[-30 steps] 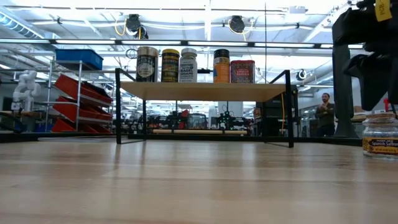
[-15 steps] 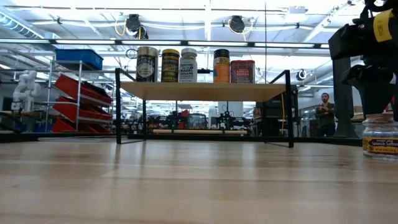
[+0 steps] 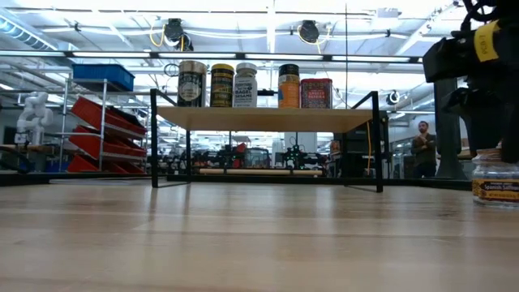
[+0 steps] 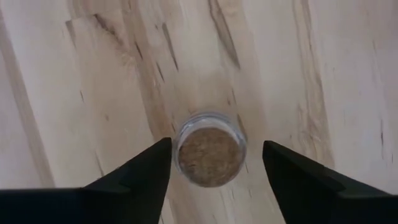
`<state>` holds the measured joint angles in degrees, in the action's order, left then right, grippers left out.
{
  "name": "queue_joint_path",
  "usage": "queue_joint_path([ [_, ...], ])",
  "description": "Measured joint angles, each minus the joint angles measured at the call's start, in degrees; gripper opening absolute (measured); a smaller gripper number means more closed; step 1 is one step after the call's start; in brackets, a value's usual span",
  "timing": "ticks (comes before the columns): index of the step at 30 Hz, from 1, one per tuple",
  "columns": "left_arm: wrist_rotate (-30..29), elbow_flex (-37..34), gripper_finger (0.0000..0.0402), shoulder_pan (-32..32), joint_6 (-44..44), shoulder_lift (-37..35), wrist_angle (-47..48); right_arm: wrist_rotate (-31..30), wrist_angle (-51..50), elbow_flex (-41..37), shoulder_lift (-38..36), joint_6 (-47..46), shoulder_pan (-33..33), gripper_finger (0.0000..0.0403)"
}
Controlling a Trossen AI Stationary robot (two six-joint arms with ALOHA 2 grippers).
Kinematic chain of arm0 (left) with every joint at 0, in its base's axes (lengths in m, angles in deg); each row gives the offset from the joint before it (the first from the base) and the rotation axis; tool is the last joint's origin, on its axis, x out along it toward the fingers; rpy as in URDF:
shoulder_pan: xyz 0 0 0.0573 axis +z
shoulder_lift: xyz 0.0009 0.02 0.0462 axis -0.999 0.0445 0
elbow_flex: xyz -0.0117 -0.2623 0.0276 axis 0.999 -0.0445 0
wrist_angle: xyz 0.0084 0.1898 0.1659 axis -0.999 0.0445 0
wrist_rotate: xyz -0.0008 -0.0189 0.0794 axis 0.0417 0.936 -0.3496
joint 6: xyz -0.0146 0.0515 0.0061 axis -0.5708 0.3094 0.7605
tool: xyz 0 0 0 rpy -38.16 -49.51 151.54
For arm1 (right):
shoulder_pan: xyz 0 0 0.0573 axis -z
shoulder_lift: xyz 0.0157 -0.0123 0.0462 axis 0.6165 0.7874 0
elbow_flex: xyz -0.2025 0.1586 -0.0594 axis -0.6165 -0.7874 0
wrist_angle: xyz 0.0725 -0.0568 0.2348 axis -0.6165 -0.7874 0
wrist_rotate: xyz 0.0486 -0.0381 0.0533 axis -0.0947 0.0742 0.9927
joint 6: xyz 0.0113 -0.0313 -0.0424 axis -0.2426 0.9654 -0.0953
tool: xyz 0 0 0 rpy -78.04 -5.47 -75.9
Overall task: Shelf spices
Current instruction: Put the brown seasoning bottle on the shelf
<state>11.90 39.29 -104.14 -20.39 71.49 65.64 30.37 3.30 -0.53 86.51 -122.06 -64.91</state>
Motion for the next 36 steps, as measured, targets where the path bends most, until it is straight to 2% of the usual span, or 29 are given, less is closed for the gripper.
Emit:
queue_joint_path([
  [6,0.0,0.0,0.0384,0.0,0.0,0.0,0.0,1.7,0.2,0.0,0.0,0.6,1.7,0.0213],
  [13,0.0,0.0,0.0384,0.0,0.0,0.0,0.0,1.8,0.3,0.0,0.0,1.0,1.8,0.0193],
  [23,0.0,0.0,0.0384,0.0,0.0,0.0,0.0,1.6,2.7,0.2,-0.1,1.1,1.8,0.0144],
  [32,0.0,0.0,0.0384,0.0,0.0,0.0,0.0,2.6,2.6,0.5,-0.1,0.1,1.8,0.0127],
  [36,0.0,0.0,0.0384,0.0,0.0,0.0,0.0,4.1,3.1,0.5,-0.1,0.0,1.8,0.0147],
])
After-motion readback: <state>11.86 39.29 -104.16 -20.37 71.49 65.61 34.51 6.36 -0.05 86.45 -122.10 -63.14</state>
